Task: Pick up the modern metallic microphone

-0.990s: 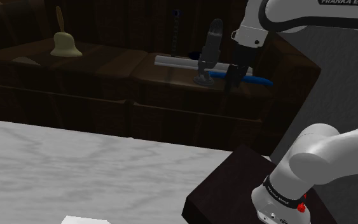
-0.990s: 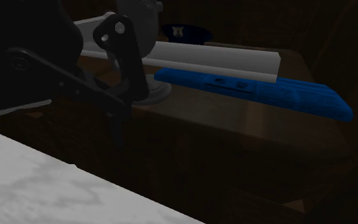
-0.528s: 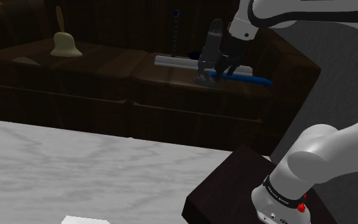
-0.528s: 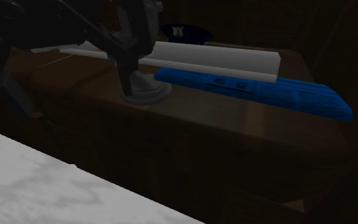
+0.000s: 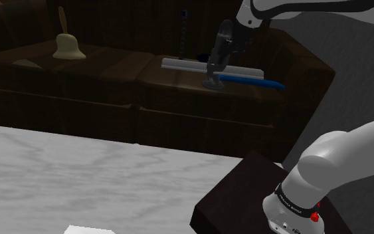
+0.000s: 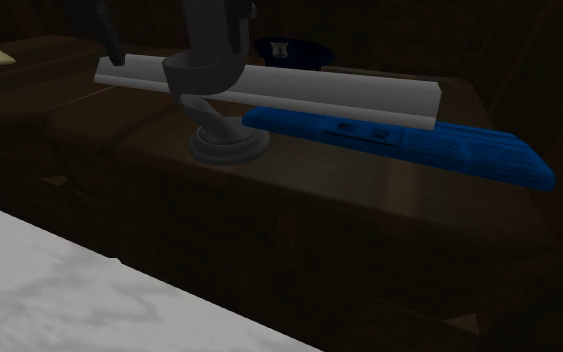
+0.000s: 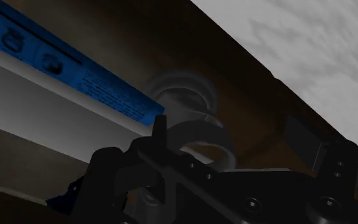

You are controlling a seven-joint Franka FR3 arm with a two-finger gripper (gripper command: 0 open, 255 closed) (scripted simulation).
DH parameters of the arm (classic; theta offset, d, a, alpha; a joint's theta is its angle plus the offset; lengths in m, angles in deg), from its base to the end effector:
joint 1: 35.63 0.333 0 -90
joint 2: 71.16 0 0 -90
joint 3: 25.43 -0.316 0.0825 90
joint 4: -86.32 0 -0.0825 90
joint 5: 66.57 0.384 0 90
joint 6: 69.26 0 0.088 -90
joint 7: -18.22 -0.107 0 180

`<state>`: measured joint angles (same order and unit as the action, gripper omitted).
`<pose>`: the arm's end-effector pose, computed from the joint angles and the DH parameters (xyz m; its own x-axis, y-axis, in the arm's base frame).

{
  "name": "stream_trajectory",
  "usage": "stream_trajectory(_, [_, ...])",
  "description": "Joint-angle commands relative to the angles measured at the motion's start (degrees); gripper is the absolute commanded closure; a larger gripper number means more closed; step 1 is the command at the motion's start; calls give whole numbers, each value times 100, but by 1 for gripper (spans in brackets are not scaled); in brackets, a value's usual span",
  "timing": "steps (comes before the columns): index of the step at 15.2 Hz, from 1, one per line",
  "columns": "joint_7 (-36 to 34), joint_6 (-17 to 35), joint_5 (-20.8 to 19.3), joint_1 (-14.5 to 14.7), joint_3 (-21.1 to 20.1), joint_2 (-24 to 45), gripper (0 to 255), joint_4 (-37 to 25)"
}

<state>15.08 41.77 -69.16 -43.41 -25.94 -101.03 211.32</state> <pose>0.4143 -0.0552 0.6172 0.9479 -0.1597 0.2758 -0.1757 -0.9838 0.0344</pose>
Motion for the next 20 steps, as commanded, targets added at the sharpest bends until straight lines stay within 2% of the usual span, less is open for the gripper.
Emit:
stream_trajectory(1, [-155,243,-97,-117,13,257,0,-256])
stream_trajectory(6, [-518,587,-310,-353,29,674,0,-832])
stream_trajectory(13, [-573,1162,-340,-360,33,605,0,-186])
stream_trajectory(15, [-573,1162,-340,-360,33,605,0,-186])
stream_trajectory(16, [-572,1173,-340,-361,35,604,255,-174])
stream_trajectory(20, [-570,1175,-340,-361,36,611,255,-179])
